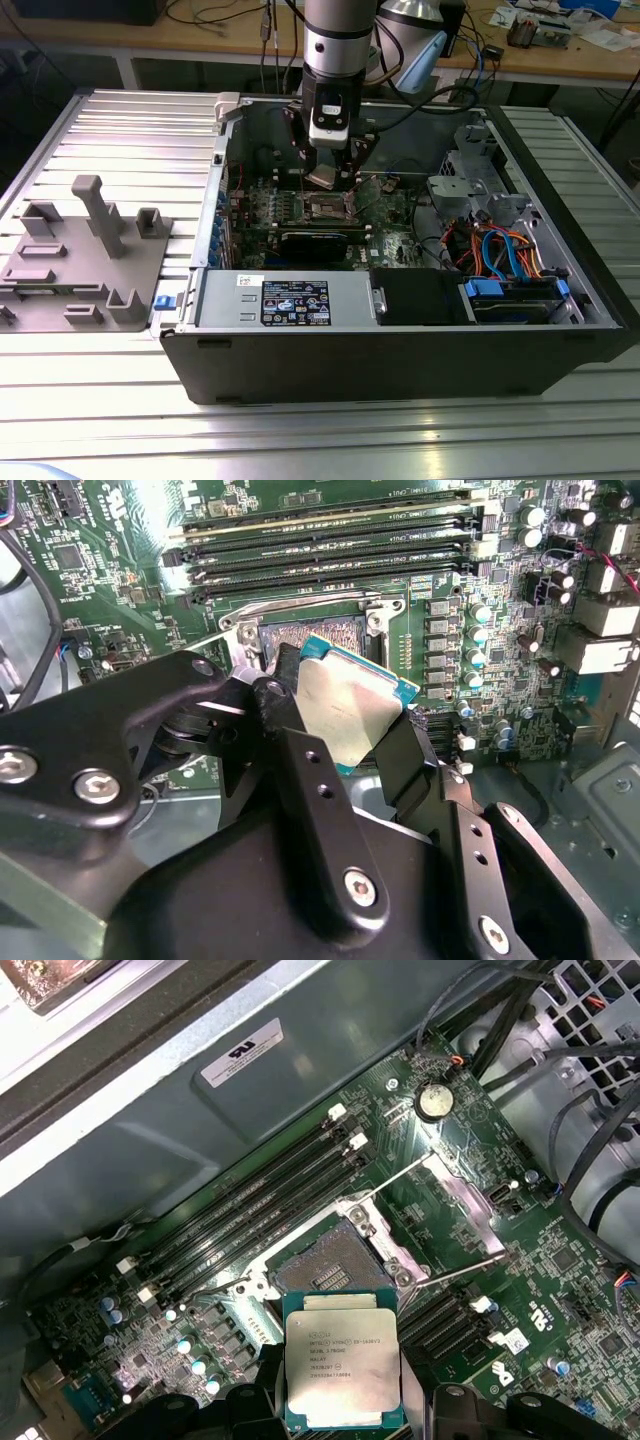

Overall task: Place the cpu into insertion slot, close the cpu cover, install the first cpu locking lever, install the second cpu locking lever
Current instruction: 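Place the cpu into insertion slot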

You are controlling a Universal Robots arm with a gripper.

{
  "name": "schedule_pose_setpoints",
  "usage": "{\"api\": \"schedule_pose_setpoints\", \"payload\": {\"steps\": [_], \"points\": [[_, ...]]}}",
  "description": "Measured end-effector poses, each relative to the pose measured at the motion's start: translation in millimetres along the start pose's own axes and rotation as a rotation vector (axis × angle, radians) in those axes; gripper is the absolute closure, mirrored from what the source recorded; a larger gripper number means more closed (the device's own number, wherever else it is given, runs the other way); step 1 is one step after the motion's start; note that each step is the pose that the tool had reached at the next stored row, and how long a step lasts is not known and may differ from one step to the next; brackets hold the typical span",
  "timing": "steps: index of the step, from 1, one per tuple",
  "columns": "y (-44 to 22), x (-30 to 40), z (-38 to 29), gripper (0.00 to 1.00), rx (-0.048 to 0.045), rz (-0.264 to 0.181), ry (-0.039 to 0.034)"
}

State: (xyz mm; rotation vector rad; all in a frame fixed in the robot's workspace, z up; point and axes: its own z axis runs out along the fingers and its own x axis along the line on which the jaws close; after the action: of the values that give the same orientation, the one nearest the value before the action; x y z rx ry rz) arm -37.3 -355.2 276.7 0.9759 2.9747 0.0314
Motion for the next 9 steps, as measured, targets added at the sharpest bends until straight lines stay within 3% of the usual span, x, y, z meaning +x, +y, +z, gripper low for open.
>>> {"api": "schedule_pose_setpoints", "payload": {"steps": [9], "points": [[0.0, 0.0, 0.0, 0.45, 0.0008, 0.007, -0.0007]]}}
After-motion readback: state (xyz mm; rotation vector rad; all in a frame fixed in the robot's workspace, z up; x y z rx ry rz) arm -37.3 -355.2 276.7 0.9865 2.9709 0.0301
